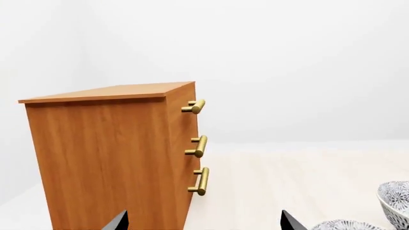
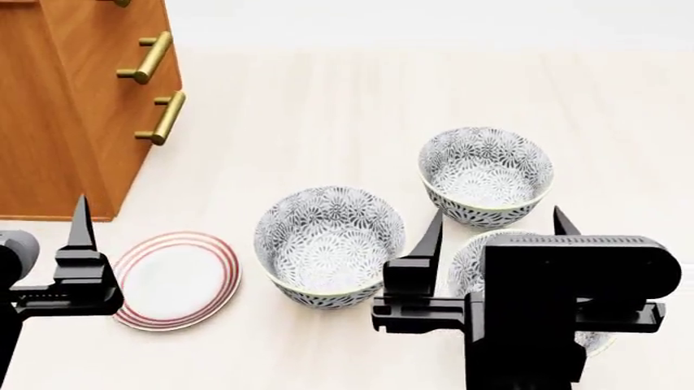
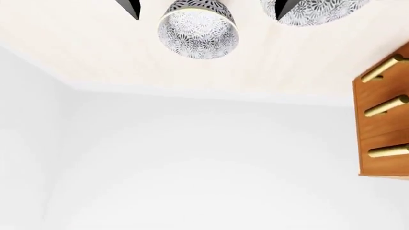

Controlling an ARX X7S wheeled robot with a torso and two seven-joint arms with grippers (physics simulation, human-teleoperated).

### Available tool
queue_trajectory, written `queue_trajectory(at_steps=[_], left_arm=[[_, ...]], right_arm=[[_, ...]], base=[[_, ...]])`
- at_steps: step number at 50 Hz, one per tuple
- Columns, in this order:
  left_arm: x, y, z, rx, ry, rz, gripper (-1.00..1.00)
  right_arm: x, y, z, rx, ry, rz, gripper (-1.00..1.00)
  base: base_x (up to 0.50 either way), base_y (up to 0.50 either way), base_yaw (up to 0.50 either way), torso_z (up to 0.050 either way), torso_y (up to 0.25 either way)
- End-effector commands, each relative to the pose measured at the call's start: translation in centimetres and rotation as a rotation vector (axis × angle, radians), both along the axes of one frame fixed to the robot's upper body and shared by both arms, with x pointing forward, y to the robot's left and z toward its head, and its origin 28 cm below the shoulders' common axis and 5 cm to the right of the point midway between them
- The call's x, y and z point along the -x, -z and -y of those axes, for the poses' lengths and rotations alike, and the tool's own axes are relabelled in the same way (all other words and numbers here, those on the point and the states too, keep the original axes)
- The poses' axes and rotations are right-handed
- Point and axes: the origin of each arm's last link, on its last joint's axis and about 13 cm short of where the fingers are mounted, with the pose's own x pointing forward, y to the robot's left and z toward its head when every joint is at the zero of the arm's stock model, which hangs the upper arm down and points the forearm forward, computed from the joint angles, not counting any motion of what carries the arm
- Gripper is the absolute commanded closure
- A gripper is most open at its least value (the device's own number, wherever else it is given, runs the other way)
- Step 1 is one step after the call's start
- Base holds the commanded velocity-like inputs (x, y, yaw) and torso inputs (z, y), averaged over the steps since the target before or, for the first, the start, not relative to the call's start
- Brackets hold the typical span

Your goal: Stack the bowl at the front on the bowl in the middle.

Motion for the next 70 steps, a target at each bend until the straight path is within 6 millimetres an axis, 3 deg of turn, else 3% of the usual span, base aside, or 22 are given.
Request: queue_trajectory(at_steps=[1,30,47,51,52,53,54,55,56,57,64,70], left_arm=[[0.0,0.1,0.0,0.001,-0.002,0.000,-1.00],[-0.1,0.2,0.0,-0.010,-0.004,0.003,-1.00],[-0.1,0.3,0.0,-0.009,-0.006,0.002,-1.00],[0.0,0.2,0.0,-0.008,-0.005,0.002,-1.00],[0.1,0.2,0.0,-0.001,-0.004,-0.002,-1.00],[0.1,0.2,0.0,0.000,-0.004,-0.003,-1.00],[0.2,0.1,0.0,-0.001,-0.005,-0.003,-1.00],[0.2,0.1,0.0,-0.001,-0.004,-0.003,-1.00],[0.2,0.1,0.0,-0.001,-0.004,-0.002,-1.00],[0.2,0.0,0.0,0.000,-0.004,-0.002,-1.00],[0.2,0.0,-0.1,0.001,-0.002,-0.002,-1.00],[0.2,0.1,0.0,0.000,-0.002,-0.005,-1.00]], right_arm=[[0.2,0.1,0.0,0.011,-0.042,0.010,-1.00],[-0.1,0.2,-0.2,0.012,-0.019,-0.011,-1.00],[-0.1,0.3,-0.1,0.007,-0.004,-0.007,-1.00],[0.0,-0.5,0.0,-0.005,0.012,-0.021,-1.00],[-2.2,-2.3,4.8,-0.017,0.263,-0.133,-1.00],[-3.8,-4.2,6.6,-0.152,0.347,-0.254,-1.00],[-4.9,-6.2,7.3,-0.158,0.384,-0.388,-1.00],[-5.4,-9.9,7.1,-0.210,0.373,-0.344,-1.00],[-5.2,-11.2,6.3,-0.262,0.198,-0.306,-1.00],[-4.6,-11.7,5.4,-0.287,0.022,-0.258,-1.00],[-5.3,-13.1,6.2,-0.298,0.071,-0.295,-1.00],[-5.7,-13.4,6.9,-0.319,-0.002,-0.319,-1.00]], base=[[0.39,0.00,0.00,0.000,0.000],[0.50,0.00,0.00,0.000,0.001],[0.10,0.00,0.00,0.000,0.000],[0.00,0.00,0.00,0.000,0.000],[0.00,0.00,0.00,0.000,0.000],[0.00,0.00,0.00,0.000,0.000],[0.00,0.00,0.00,0.000,0.000],[0.00,0.00,0.00,0.000,0.000],[0.00,0.00,0.00,0.000,0.000],[0.00,0.00,0.00,0.000,0.000],[0.00,0.00,0.00,0.000,0.000],[0.00,0.00,0.00,0.000,0.000]])
